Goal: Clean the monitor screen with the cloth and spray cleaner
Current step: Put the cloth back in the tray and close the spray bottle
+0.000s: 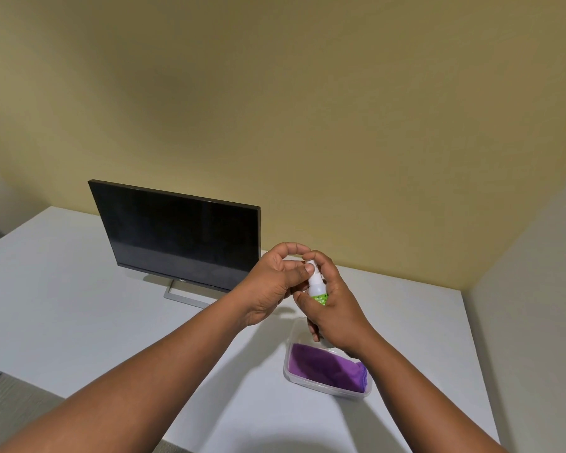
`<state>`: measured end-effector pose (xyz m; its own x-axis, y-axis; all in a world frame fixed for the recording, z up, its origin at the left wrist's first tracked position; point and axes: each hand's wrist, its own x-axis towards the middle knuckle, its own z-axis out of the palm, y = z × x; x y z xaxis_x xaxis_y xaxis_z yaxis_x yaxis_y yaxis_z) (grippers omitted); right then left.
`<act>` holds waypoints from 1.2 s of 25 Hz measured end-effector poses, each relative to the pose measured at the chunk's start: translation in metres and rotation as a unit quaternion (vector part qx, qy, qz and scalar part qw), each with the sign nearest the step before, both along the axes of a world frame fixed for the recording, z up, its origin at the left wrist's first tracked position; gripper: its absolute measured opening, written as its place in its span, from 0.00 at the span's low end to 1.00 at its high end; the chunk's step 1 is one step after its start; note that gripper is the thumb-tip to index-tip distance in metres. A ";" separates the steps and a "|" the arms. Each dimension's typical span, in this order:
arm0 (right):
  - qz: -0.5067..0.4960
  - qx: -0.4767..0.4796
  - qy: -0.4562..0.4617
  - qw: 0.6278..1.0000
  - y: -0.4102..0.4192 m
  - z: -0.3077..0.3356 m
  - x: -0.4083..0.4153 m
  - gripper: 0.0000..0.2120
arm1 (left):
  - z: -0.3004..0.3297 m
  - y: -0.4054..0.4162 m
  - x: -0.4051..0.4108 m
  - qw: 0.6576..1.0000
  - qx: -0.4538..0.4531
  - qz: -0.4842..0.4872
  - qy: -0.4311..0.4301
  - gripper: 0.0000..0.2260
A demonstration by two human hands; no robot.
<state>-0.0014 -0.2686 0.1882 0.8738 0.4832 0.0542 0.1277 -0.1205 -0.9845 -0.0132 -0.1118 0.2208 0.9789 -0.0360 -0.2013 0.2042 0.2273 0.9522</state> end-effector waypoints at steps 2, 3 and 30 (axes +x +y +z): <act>-0.003 0.002 0.013 1.000 0.000 -0.002 -0.001 0.27 | -0.003 0.000 0.000 1.000 0.004 -0.005 -0.001 0.14; -0.004 0.000 0.014 1.000 0.000 -0.003 -0.002 0.27 | -0.005 0.000 0.001 1.000 0.006 -0.010 -0.001 0.14; -0.062 0.027 0.096 0.993 -0.042 -0.048 0.013 0.12 | -0.044 -0.012 0.035 0.996 0.080 0.009 -0.037 0.10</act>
